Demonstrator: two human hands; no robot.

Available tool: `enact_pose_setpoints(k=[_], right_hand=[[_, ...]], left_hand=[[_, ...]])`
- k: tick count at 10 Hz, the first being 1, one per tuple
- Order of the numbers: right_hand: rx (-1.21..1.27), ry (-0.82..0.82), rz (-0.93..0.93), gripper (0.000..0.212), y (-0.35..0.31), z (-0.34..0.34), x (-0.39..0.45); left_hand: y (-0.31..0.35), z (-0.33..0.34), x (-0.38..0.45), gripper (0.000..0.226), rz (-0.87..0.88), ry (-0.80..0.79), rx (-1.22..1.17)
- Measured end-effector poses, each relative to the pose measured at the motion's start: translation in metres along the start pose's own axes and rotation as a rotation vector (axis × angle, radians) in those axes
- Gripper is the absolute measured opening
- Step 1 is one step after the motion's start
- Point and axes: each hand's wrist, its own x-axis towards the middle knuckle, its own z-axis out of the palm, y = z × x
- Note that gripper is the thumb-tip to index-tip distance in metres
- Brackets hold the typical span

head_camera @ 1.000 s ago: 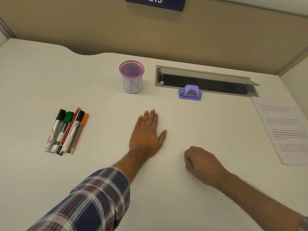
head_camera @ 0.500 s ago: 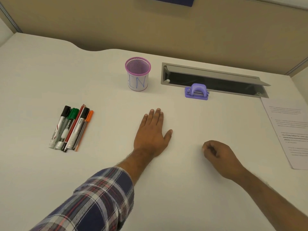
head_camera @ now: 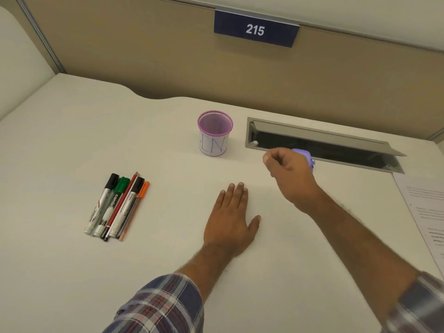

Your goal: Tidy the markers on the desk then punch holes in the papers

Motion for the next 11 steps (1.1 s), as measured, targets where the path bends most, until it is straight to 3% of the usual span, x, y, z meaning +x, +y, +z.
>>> enact_pose_setpoints(k=[2, 3, 5, 7, 11], right_hand=[[0.098, 0.104, -0.264, 0.014, -0.045, 0.045, 0.081], [-0.020, 0.152, -0.342, 0.015, -0.049, 0.062, 0.111], [-0.309, 0.029, -0.373, 0.020, -0.044, 0.074, 0.139], [-0.358, 0.013, -0.369, 0.026, -0.049, 0.078, 0.140], [-0.433, 0.089, -0.384, 0.011, -0.046, 0.078, 0.138]], left_hand=[[-0.001, 0.000, 0.000, 0.075, -0.006, 0.014, -0.051], [-0.001, -0.001, 0.000, 0.075, -0.004, 0.003, -0.075], [-0.002, 0.003, 0.000, 0.073, 0.002, 0.064, -0.046], [-0.003, 0.002, 0.001, 0.074, 0.012, 0.048, -0.065], [0.000, -0.001, 0.000, 0.074, -0.011, 0.012, -0.105]])
